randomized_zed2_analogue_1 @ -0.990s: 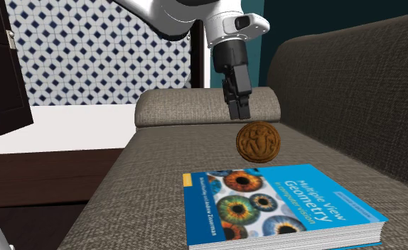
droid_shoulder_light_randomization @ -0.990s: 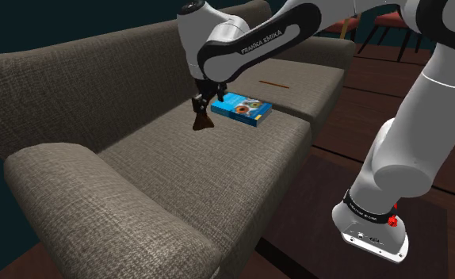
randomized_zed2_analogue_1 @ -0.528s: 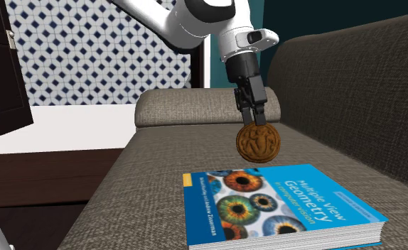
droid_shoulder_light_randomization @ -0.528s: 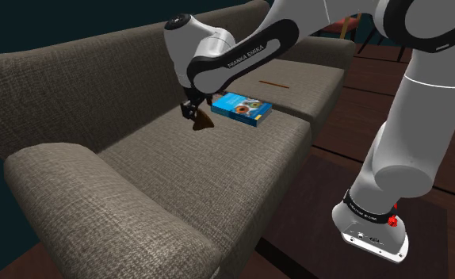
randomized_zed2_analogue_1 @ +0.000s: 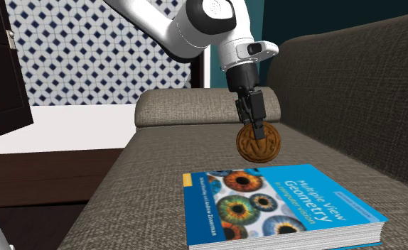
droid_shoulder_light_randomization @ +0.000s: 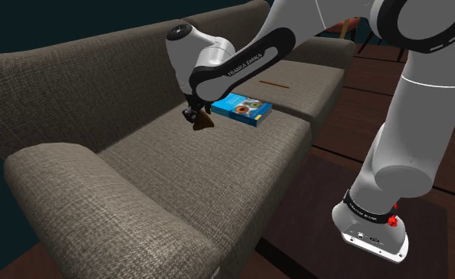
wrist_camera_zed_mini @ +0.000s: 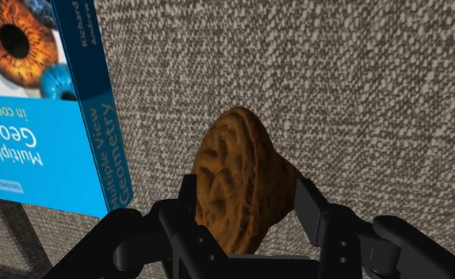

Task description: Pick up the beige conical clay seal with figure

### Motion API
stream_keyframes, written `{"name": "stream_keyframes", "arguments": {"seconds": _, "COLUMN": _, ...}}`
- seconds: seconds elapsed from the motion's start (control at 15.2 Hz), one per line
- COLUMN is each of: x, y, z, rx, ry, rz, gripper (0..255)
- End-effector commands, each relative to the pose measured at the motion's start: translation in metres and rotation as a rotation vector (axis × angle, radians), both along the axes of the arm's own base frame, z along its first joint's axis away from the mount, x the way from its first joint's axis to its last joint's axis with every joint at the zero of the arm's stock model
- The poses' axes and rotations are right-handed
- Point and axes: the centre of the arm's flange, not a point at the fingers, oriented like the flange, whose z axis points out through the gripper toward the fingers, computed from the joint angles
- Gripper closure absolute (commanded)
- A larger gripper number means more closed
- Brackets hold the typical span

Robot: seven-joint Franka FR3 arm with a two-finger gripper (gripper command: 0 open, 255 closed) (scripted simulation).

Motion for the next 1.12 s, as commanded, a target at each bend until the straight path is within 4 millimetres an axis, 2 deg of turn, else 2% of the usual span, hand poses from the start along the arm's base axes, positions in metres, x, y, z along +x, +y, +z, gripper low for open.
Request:
{"name": "stream_keyframes", "arguments": {"seconds": 0.0, "x": 0.000, "y": 0.000, "z": -0.001, "rx": 0.000, "ry": 0.002, "rz": 0.000, "gripper": 255}}
{"name": "stream_keyframes", "arguments": {"seconds": 0.4, "x": 0.000, "y": 0.001, "z": -0.001, "rx": 0.000, "ry": 0.002, "rz": 0.000, "gripper": 255}}
{"name": "stream_keyframes", "arguments": {"seconds": 1.06, "x": 0.000, "y": 0.001, "z": 0.051, "rx": 0.000, "ry": 0.002, "rz": 0.000, "gripper": 255}}
